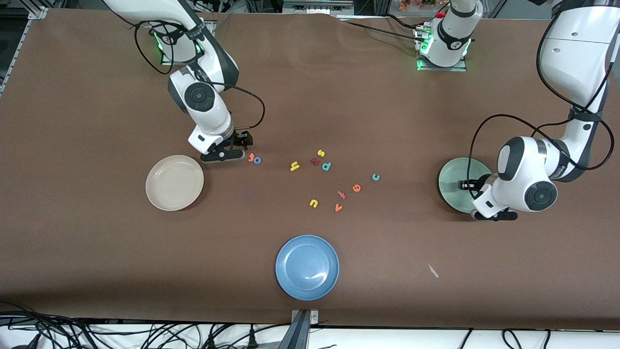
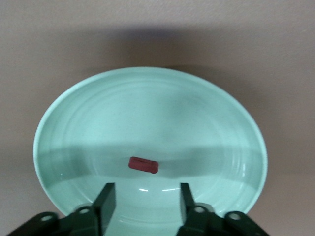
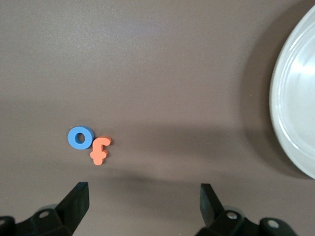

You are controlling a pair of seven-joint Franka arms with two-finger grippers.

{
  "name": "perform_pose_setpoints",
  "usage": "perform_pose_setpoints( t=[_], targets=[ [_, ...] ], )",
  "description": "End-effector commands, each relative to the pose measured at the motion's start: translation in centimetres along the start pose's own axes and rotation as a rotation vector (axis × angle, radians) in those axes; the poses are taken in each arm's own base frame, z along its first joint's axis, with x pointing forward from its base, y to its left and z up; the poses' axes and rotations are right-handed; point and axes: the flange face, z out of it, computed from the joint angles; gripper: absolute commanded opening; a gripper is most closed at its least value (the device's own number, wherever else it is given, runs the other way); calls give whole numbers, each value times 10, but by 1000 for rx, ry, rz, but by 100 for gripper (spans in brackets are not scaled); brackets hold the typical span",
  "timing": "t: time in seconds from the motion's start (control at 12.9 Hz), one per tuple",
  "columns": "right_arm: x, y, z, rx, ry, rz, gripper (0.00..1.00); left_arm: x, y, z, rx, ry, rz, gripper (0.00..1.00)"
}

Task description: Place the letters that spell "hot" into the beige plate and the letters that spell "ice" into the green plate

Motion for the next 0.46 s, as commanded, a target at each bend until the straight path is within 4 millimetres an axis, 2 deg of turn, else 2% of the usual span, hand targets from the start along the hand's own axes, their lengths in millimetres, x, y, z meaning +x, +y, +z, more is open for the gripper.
perform_pose_setpoints(
  t=[0.0, 0.08, 0.15, 0.39],
  targets=[
    [-5, -2, 9, 20, 32, 38, 100, -7, 28, -47, 10, 69, 40, 100],
    [-5, -8, 13, 34, 42, 38, 100, -10, 53, -64, -25, 93, 37, 100],
    [-5, -9, 17, 41, 44, 38, 100, -11, 72, -73, -76, 99, -17, 100],
    [-5, -11, 27, 58, 49, 51, 100, -25, 149, -77, -124, 85, -148, 100]
  ],
)
